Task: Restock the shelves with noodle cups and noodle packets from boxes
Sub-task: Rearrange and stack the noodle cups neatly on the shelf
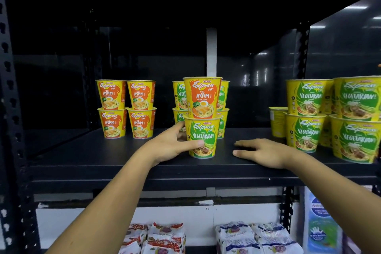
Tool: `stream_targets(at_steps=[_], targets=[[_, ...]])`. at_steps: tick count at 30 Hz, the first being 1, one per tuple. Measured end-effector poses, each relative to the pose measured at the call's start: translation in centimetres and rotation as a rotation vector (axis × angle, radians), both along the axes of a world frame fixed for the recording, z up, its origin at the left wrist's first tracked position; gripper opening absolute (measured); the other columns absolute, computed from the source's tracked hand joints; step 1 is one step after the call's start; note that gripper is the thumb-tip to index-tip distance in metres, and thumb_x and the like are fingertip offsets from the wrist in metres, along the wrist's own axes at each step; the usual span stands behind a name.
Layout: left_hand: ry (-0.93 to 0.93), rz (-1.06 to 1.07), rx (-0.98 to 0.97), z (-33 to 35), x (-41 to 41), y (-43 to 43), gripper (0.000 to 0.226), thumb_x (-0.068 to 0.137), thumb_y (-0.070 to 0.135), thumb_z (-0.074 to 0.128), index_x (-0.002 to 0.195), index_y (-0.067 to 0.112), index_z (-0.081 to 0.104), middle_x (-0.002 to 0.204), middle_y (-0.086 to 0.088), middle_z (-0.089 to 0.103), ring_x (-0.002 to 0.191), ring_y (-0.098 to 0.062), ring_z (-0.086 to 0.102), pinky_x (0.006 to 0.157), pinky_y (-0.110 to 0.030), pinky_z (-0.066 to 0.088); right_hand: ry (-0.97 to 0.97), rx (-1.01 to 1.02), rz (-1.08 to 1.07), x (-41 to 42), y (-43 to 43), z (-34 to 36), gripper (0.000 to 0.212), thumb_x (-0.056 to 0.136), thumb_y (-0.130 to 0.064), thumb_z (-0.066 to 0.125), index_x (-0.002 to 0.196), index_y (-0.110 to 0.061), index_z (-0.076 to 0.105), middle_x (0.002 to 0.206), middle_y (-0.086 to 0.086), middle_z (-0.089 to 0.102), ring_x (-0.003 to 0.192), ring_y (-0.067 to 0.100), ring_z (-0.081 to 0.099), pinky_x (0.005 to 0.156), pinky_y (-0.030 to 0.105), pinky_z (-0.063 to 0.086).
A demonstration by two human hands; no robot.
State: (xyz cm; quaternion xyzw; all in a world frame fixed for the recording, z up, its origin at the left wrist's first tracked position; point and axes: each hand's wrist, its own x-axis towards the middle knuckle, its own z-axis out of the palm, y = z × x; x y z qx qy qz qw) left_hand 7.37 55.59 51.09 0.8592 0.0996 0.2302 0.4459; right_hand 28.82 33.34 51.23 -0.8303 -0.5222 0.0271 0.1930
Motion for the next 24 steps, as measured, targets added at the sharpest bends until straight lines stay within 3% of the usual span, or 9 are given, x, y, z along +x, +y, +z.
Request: stream_targets(at_steps=[5,11,18,22,24], targets=[[-0.037,0.026,0.013,0.2,-0.2,-0.5,0.079,0.067,0.058,0.089,0.133,0.049,0.047,0.134,0.009,0.065,0.12,-0.007,0.065,0.11,-0.04,0.049,-0.018,-0.044,-0.014,-0.1,0.0,0.0,0.064,0.098,-0.066,0.045,0.155,-0.037,0.041,0.163,-0.015,0.034,0.151,0.013,0.03,0.12,0.03,0.019],[-0.053,0.059,0.074,0.6,0.0,-1.0,0.086,0.067,0.056,0.085,0.14,0.046,0.042,0.13,0.018,0.063,0.118,-0.006,0.065,0.108,-0.04,0.051,-0.044,-0.038,-0.028,-0.2,0.1,-0.3,0.065,0.098,-0.068,0.044,0.155,-0.037,0.041,0.163,-0.014,0.034,0.151,0.015,0.03,0.12,0.032,0.02],[-0.05,0.071,0.09,0.8,0.0,-1.0,0.091,0.062,0.064,0.089,0.138,0.047,0.041,0.134,0.015,0.063,0.12,-0.01,0.065,0.104,-0.044,0.054,-0.095,0.01,-0.072,-0.3,-0.2,-0.5,0.066,0.095,-0.072,0.045,0.149,-0.035,0.05,0.157,-0.01,0.046,0.143,0.018,0.042,0.115,0.035,0.033],[-0.043,0.077,0.115,1.2,0.9,-2.2,0.083,0.075,0.05,0.087,0.142,0.039,0.041,0.129,0.014,0.065,0.112,-0.01,0.067,0.088,-0.035,0.061,-0.165,0.04,-0.105,-0.3,-0.3,-0.7,0.063,0.095,-0.072,0.045,0.142,-0.033,0.059,0.146,-0.007,0.058,0.133,0.018,0.052,0.109,0.038,0.043],[-0.035,0.075,0.122,1.3,1.8,-2.8,0.085,0.076,0.048,0.088,0.145,0.036,0.04,0.129,0.016,0.065,0.115,-0.006,0.065,0.095,-0.035,0.058,-0.186,0.039,-0.116,0.1,-0.4,-0.6,0.06,0.095,-0.07,0.046,0.137,-0.032,0.064,0.141,-0.007,0.062,0.129,0.019,0.055,0.107,0.039,0.046]])
